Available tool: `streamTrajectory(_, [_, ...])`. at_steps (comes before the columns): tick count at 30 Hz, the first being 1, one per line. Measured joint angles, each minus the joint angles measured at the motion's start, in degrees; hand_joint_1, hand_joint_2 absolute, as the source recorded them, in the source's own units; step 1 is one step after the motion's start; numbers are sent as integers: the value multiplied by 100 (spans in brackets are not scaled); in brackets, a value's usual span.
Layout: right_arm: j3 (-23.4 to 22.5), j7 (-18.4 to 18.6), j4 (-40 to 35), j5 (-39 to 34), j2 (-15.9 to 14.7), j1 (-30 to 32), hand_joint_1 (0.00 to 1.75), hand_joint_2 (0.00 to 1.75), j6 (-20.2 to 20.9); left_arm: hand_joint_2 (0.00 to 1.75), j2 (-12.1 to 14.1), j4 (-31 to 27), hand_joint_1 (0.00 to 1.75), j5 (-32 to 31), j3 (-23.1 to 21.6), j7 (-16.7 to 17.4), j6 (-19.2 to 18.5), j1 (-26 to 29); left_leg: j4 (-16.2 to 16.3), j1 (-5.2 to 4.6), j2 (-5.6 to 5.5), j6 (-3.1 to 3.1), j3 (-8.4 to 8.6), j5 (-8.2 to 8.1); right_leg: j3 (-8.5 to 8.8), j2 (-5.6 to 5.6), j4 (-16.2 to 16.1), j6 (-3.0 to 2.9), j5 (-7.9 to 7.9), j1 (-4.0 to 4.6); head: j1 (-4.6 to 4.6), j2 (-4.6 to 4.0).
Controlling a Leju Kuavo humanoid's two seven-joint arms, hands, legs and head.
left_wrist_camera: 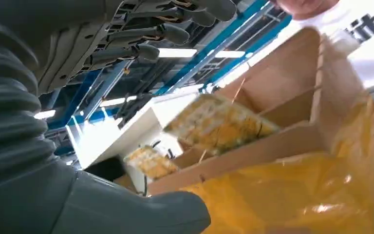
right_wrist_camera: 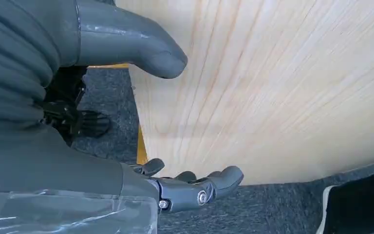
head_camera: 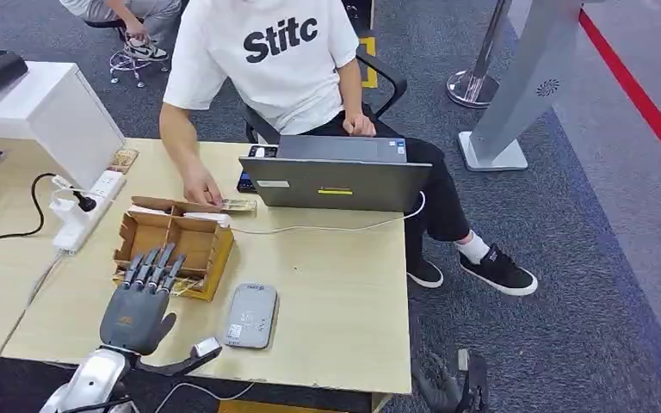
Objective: Pass the card to the sensor for recognition and then transmit it.
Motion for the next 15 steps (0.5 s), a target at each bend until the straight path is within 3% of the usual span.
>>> streamTrajectory(15, [-39,7,0,109,17,-2,0,175,35,175,-236,514,0,0,551,-68,13,-91,0,0,0,0,0,0,0,0,0,0,0,0,2,0])
